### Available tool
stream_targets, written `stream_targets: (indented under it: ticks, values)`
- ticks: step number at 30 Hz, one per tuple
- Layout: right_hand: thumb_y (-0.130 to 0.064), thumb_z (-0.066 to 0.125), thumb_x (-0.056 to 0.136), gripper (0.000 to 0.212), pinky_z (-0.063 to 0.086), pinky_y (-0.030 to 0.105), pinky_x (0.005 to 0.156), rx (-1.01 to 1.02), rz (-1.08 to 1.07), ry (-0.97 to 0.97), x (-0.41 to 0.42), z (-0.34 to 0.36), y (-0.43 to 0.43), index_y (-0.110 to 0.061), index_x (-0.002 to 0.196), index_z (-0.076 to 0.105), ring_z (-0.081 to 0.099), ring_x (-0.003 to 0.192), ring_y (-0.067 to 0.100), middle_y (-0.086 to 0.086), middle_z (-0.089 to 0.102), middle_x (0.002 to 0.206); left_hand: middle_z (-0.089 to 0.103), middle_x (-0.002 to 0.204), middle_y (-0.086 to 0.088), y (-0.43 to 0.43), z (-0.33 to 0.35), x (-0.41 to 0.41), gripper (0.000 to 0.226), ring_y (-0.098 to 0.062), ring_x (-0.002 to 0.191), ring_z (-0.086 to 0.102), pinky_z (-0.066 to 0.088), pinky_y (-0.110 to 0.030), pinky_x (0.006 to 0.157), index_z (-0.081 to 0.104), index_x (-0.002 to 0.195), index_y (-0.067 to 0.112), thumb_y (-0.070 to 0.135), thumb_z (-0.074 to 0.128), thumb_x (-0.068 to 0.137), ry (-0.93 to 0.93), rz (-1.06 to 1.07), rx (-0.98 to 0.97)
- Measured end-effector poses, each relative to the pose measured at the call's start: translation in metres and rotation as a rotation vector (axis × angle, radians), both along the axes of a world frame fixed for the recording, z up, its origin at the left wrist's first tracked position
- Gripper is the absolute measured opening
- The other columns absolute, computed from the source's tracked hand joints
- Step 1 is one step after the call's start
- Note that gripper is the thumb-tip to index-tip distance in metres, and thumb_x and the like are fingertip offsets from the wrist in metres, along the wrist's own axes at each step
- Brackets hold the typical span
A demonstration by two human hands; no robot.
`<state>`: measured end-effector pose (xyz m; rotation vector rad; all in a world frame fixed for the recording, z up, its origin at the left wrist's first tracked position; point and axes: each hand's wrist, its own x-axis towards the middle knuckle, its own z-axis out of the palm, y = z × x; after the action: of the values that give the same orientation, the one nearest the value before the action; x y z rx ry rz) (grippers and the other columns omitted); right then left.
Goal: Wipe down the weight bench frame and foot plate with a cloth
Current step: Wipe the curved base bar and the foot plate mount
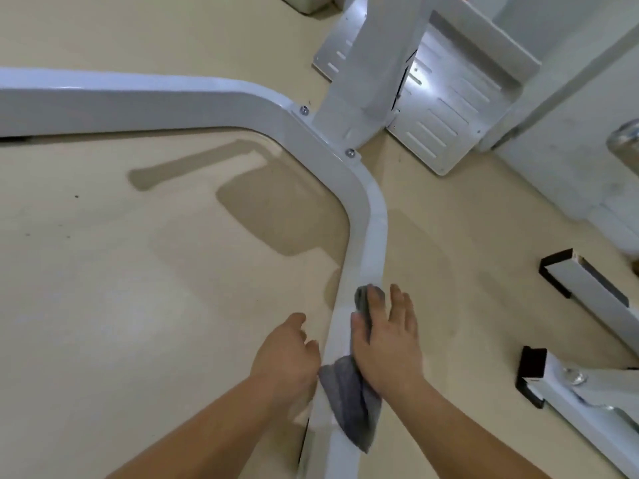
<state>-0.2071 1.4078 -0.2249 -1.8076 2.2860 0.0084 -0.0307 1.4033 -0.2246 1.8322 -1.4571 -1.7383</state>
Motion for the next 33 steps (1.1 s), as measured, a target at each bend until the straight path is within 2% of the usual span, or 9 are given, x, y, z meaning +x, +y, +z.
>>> stream_targets:
  ticks: [3, 8, 11, 16, 19, 21, 25, 29, 33]
  values:
    - [-0.036, 0.028, 0.110, 0.061, 0.017, 0.043, 0.127, 0.031, 0.013, -0.242, 0.010, -0.022, 0.013, -0.016, 0.164, 0.007, -0.002, 0.159, 0.025, -0.001, -0.016, 0.170, 0.047, 0.155, -0.001, -0.001, 0.007, 0.013, 0.061, -0.018, 0.137, 0.050, 0.038, -0.024, 0.105, 0.023, 0.162, 0.023, 0.027, 0.047, 0.106, -0.092, -0.105, -0.068]
    - [-0.055, 0.004, 0.101, 0.074, -0.007, 0.046, 0.127, 0.052, 0.057, -0.013, 0.012, -0.033, -0.031, -0.016, 0.163, -0.003, -0.021, 0.155, 0.031, 0.009, -0.016, 0.170, 0.029, 0.162, 0.001, -0.002, 0.021, 0.023, 0.067, -0.020, 0.142, 0.043, 0.039, -0.029, 0.108, 0.005, 0.165, 0.027, 0.035, 0.040, 0.108, -0.266, -0.311, -0.175]
    - [-0.057, 0.010, 0.103, 0.074, -0.009, 0.046, 0.127, 0.019, 0.138, 0.073, 0.010, -0.032, -0.055, -0.015, 0.164, 0.003, -0.020, 0.156, 0.023, 0.005, -0.013, 0.171, 0.021, 0.168, 0.003, -0.009, 0.037, 0.031, 0.068, -0.019, 0.149, 0.035, 0.034, -0.030, 0.115, 0.001, 0.165, 0.029, 0.045, 0.036, 0.109, -0.302, -0.394, -0.203]
    - [-0.058, 0.005, 0.101, 0.077, -0.006, 0.042, 0.128, -0.037, 0.219, -0.016, 0.007, -0.034, -0.012, -0.014, 0.164, 0.005, -0.015, 0.157, 0.019, 0.003, -0.005, 0.172, 0.017, 0.171, 0.003, -0.020, 0.073, 0.060, 0.075, -0.019, 0.155, 0.024, 0.023, -0.033, 0.123, 0.003, 0.164, 0.032, 0.067, 0.025, 0.102, -0.384, -0.464, -0.207]
    - [-0.061, 0.002, 0.096, 0.085, -0.008, 0.037, 0.127, 0.018, 0.206, -0.113, -0.004, -0.036, -0.003, -0.009, 0.162, -0.005, -0.029, 0.153, 0.016, 0.004, -0.017, 0.170, 0.016, 0.171, 0.005, -0.024, 0.086, 0.073, 0.078, -0.018, 0.156, 0.020, 0.021, -0.033, 0.125, 0.003, 0.165, 0.031, 0.071, 0.021, 0.100, -0.423, -0.557, -0.241]
    - [-0.062, 0.004, 0.097, 0.085, -0.014, 0.035, 0.125, 0.094, 0.229, -0.069, -0.012, -0.031, -0.020, -0.008, 0.160, -0.015, -0.036, 0.149, 0.018, 0.006, -0.028, 0.167, 0.011, 0.172, 0.007, -0.025, 0.088, 0.079, 0.078, -0.016, 0.157, 0.012, 0.017, -0.033, 0.126, 0.002, 0.165, 0.030, 0.070, 0.022, 0.101, -0.448, -0.635, -0.280]
    - [-0.058, 0.014, 0.104, 0.081, -0.014, 0.041, 0.125, 0.255, 0.294, 0.018, -0.020, -0.020, -0.058, -0.011, 0.157, -0.025, -0.037, 0.148, 0.022, 0.006, -0.036, 0.163, -0.003, 0.173, 0.002, -0.040, 0.066, 0.074, 0.076, -0.016, 0.159, -0.003, 0.008, -0.037, 0.129, -0.002, 0.165, 0.029, 0.067, 0.022, 0.103, -0.490, -0.731, -0.356]
    - [-0.069, -0.005, 0.088, 0.088, -0.010, 0.044, 0.127, 0.175, 0.230, 0.001, -0.011, -0.029, -0.037, -0.015, 0.152, -0.033, -0.040, 0.147, 0.020, 0.004, -0.041, 0.160, -0.005, 0.173, -0.005, -0.075, 0.012, 0.044, 0.075, -0.024, 0.159, -0.001, 0.011, -0.042, 0.129, -0.002, 0.165, 0.024, 0.062, 0.024, 0.105, -0.497, -0.771, -0.429]
    - [-0.069, 0.002, 0.093, 0.084, -0.011, 0.043, 0.127, 0.165, 0.217, 0.058, 0.001, -0.028, -0.023, -0.017, 0.150, -0.033, -0.038, 0.149, 0.021, 0.004, -0.038, 0.160, -0.005, 0.173, -0.010, -0.103, -0.040, 0.027, 0.074, -0.028, 0.159, -0.004, 0.009, -0.043, 0.129, -0.002, 0.164, 0.020, 0.057, 0.025, 0.106, -0.517, -0.837, -0.443]
